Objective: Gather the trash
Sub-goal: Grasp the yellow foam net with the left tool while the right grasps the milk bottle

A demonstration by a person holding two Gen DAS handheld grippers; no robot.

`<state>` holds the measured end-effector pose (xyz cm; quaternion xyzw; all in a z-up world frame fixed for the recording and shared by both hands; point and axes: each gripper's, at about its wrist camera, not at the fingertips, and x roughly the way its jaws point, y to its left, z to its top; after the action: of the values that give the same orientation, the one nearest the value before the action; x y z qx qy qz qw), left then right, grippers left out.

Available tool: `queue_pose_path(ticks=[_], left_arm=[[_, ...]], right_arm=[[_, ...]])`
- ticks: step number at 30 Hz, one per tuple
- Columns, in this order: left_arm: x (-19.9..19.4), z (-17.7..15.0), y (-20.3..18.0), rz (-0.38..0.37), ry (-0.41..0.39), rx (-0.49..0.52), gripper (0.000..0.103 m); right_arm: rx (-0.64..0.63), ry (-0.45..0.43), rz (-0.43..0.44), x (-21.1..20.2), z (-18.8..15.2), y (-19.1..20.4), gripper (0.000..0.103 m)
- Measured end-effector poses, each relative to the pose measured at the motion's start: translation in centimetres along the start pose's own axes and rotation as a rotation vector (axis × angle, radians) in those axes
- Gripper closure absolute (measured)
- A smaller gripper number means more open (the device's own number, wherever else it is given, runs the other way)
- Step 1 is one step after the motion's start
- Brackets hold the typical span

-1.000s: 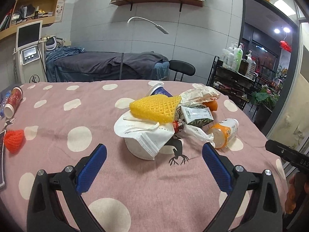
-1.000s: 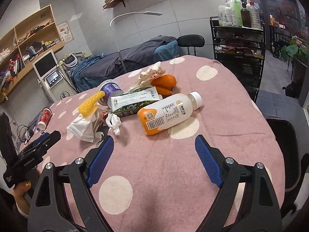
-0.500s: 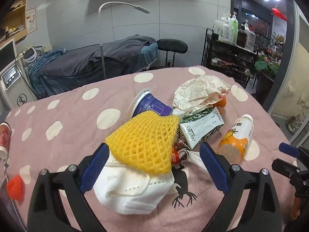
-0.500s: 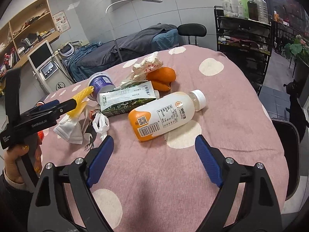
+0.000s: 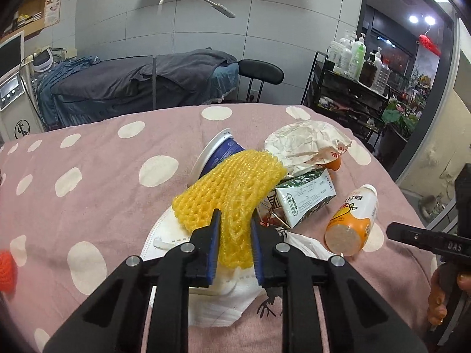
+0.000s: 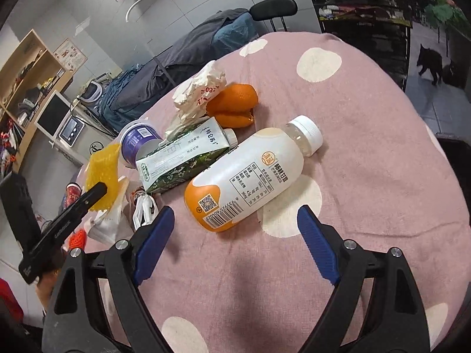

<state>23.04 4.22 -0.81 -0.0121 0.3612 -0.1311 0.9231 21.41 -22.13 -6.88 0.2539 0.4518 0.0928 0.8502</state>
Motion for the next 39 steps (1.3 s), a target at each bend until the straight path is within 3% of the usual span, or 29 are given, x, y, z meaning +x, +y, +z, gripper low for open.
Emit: queue_pose_path(ticks=[5,11,17,25,28,35,39], left_arm=[[-2.8,0.0,0.5,-0.014,-0.086,-0.067,0.084],[-6.7,-0.7,-0.1,0.003,-0.221,-0.070,0.084],[-7.2,-2.1,-0.7,-0.062,-0.204,-0.103,0.084],[-6.1,-4.3,-2.5,-0.105,-0.155,-0.091,0.084],[-5.9,-4.8,-3.5,-0.136,-0.150,-0.084,0.084],[-4.7,-4.8,-7.3,-0.233,-0.118,-0.054,0.084],[-4.8,-4.3,-9.4,-0.267,-0.132,-0.018,0.084]], right_arm=[[0.184,0.068,0.064,2.7,1.7,-1.4,0.030],[0.362,0.124,0.119,6.4,2.6,-2.7,0.030],[0.456,0.099,0.172,8.0,3.1,-3.1,0.028],[0.394,0.087,0.213,7.1,2.7,-2.9,0.035],[0.380,0.089,0.248,5.5,2.0,-3.4,0.041],[0.339,0.092,0.333,2.3,0.3,-4.4,0.041],[0.266,0.032,0.348,-1.6,-0.5,-4.5,0.041]])
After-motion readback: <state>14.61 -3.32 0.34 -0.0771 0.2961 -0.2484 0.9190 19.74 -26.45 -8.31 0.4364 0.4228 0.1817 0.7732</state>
